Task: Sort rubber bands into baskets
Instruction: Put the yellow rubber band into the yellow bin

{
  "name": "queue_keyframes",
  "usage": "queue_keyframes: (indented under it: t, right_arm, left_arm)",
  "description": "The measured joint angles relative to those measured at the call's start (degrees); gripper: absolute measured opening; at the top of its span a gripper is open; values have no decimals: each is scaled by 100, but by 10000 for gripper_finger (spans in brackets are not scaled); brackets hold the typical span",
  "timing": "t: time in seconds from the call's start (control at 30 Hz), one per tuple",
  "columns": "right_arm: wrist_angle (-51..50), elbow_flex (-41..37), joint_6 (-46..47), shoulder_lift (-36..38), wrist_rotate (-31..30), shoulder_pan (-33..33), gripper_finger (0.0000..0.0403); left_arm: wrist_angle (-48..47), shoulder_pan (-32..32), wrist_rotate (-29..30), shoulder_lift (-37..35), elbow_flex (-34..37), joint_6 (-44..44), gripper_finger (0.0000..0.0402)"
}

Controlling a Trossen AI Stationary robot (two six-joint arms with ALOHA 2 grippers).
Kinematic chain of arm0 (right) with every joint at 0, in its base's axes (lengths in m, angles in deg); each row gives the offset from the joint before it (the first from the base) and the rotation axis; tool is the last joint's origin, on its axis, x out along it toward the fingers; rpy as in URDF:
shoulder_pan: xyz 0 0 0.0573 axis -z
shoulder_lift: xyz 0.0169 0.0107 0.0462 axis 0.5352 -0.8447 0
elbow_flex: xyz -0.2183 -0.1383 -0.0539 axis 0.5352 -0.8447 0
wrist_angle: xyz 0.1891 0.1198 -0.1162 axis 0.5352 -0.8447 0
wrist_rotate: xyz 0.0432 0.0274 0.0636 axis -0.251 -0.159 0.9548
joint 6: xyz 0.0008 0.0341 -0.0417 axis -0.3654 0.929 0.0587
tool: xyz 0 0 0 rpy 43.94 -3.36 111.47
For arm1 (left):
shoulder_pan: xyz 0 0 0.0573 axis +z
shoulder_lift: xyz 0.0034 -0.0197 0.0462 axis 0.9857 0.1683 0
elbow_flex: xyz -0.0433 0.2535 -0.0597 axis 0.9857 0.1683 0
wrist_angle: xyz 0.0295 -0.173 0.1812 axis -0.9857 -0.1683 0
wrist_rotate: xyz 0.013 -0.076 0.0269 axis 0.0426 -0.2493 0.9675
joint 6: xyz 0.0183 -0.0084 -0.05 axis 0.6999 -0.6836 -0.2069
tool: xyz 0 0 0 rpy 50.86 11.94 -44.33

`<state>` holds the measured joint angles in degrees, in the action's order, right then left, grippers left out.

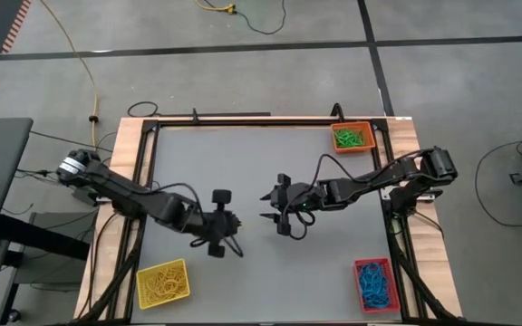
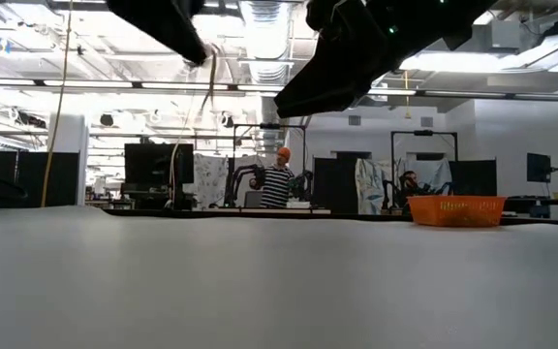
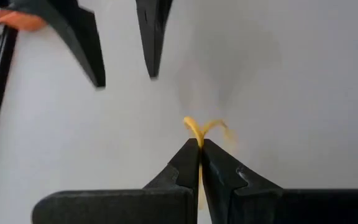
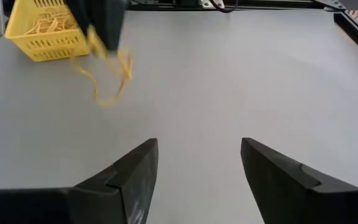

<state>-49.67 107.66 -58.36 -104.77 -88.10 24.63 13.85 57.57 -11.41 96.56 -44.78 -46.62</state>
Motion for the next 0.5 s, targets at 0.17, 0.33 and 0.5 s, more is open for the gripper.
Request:
queue_keyframes:
  t: [0.17,0.33,0.5]
  right_arm:
    - [-24,0,-4,0,4,0,260]
    - [-24,0,-7,0,4,0,260]
    - [-24,0,-4,0,9,0,260]
  left_arm:
    - [-1650,-687,112,-4,-684,-853,0]
    - [-2926,-1488,69,-4,-1008,-1913,0]
    - [-3710,-2277,5,-6,-1072,-3160,0]
